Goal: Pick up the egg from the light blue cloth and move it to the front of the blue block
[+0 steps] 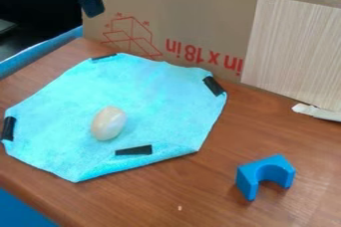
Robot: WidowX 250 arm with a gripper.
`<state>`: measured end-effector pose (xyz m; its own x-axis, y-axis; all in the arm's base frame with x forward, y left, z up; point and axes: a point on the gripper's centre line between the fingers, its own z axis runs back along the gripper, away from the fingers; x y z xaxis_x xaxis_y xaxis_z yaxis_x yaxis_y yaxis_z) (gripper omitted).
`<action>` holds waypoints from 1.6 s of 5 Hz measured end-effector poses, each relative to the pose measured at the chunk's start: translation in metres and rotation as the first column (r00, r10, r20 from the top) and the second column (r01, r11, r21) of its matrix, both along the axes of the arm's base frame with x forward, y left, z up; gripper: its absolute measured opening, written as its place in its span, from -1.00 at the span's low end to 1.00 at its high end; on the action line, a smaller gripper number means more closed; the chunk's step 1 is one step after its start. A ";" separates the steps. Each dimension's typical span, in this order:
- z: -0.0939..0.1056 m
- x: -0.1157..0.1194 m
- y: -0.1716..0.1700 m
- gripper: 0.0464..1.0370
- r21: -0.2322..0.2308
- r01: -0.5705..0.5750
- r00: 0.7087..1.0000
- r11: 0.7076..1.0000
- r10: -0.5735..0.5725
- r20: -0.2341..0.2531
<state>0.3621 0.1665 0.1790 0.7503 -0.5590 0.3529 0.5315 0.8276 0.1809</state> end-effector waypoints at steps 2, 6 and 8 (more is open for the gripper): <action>-0.039 -0.022 -0.013 0.92 -0.073 0.000 0.997 0.997 -0.006 -0.079; -0.073 -0.062 -0.110 0.92 -0.008 -0.515 0.839 0.857 0.502 -0.211; -0.074 -0.054 -0.112 0.92 0.082 -0.726 0.662 0.683 0.726 -0.185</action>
